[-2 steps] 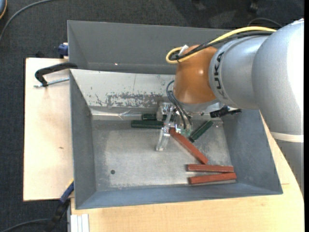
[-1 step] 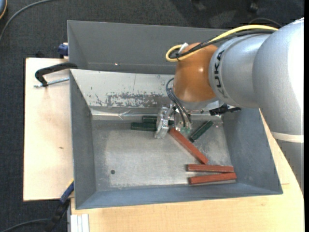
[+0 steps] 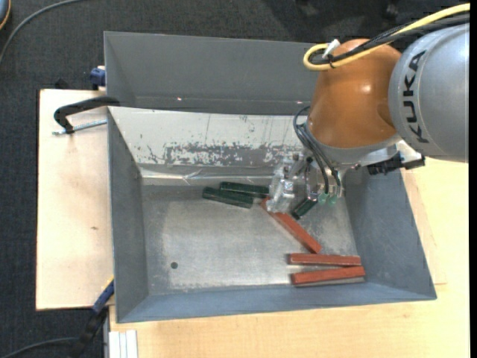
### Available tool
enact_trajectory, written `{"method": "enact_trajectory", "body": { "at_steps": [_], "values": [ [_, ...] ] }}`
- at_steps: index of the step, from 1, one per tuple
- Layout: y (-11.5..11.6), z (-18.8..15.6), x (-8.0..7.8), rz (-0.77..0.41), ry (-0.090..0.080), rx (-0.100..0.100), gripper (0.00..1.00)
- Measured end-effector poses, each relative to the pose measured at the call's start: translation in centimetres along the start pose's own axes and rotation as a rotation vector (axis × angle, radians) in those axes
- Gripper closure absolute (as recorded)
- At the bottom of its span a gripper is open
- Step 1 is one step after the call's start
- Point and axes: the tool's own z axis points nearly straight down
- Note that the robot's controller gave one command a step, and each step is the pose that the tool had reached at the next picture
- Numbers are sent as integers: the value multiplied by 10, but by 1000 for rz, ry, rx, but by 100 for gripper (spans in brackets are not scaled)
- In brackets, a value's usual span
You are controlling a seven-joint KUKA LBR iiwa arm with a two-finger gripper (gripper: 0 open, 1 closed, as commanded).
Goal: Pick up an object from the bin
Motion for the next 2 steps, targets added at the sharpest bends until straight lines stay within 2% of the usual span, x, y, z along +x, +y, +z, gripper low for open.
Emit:
{"method": "enact_trajectory", "body": {
  "at_steps": [1,2],
  "values": [
    [0,5,0,-1,7,2,0],
    [-68,143,-51,-29,15,5,0]
  ]
}}
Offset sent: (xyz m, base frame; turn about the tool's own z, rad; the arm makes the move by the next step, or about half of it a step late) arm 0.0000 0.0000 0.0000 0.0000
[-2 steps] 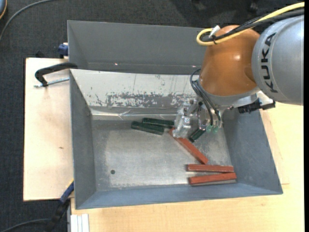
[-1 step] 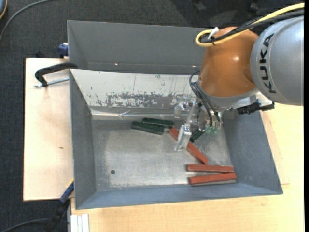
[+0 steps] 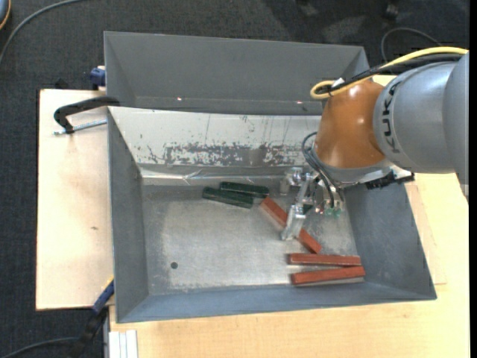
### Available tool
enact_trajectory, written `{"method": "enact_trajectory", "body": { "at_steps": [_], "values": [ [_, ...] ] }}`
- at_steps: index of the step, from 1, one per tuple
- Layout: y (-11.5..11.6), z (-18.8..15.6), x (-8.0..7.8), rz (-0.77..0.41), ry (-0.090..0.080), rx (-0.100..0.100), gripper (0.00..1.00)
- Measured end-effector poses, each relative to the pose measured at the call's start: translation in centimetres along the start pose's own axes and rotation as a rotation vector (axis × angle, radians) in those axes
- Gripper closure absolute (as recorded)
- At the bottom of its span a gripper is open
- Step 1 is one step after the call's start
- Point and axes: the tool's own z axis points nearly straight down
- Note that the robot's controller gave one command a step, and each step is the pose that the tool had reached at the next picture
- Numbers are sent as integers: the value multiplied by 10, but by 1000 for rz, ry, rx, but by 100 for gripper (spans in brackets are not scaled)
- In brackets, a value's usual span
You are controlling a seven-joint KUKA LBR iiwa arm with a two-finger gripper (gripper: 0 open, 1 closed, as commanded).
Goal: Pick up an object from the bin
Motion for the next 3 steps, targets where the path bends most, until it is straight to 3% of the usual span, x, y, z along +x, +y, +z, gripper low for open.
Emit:
{"method": "enact_trajectory", "body": {
  "at_steps": [1,2,3],
  "values": [
    [3,-5,-1,-3,-5,-2,100],
    [4,-127,20,59,-16,-4,100],
    [-7,-186,-2,-46,-17,-2,100]
  ]
}}
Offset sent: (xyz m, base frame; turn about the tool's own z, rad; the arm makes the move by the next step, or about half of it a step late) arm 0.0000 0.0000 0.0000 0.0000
